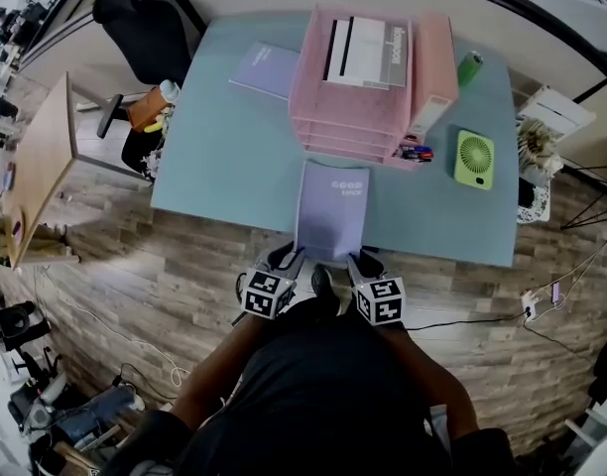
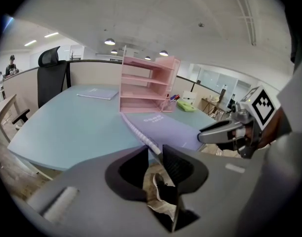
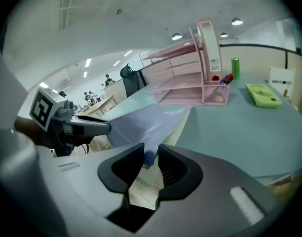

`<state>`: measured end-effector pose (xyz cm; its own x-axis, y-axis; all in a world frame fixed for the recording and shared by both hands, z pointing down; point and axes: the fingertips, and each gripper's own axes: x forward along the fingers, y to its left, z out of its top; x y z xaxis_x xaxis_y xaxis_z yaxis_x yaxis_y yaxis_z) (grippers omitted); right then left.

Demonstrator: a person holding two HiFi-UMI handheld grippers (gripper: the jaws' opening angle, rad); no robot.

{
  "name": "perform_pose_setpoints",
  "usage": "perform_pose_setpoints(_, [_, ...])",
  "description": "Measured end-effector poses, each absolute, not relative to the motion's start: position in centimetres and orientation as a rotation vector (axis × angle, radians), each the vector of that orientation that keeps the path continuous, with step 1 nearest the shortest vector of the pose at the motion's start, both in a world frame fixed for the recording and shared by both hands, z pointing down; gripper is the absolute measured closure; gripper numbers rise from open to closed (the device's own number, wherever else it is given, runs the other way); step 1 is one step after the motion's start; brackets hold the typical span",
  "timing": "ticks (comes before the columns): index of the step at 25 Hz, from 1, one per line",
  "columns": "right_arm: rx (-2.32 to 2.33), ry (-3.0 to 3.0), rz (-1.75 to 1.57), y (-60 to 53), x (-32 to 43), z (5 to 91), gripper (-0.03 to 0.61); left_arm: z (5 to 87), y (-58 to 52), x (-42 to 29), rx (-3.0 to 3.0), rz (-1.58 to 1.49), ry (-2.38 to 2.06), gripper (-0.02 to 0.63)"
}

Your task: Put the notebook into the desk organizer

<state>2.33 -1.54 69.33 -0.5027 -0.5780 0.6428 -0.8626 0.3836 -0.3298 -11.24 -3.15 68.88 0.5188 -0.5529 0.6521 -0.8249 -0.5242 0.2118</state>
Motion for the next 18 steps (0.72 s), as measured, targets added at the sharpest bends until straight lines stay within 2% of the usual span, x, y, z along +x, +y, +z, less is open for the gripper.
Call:
perform_pose_setpoints(4, [1.273, -2.171, 1.08, -1.1, 3.2, 71.7, 0.48, 70.0, -3.3, -11.4, 2.226, 0.731, -1.127, 0.465])
perform_pose_setpoints(8, [1.303, -2.143, 1.4, -1.0, 3.8, 73.7, 0.364, 70.9, -3.9, -12.3, 2.195, 0.764, -1.138, 0.479])
perform_pose_setpoints(10, [1.279, -2.122, 1.589, -0.7, 3.6, 74.9, 0.337, 71.5, -4.0, -12.7, 2.17, 0.768, -1.134, 0.48])
perform_pose_setpoints(14, [1.186, -2.11, 1.83, -0.3, 1.7, 76.8, 0.333, 73.0, -4.0, -13.3, 2.133, 0.762, -1.137, 0.483])
perform_pose_setpoints(18, [1.181, -2.119, 1.79, -0.8, 0.6, 77.9, 0.356, 73.8, -3.7, -13.4, 2.118, 0.773, -1.118, 0.485])
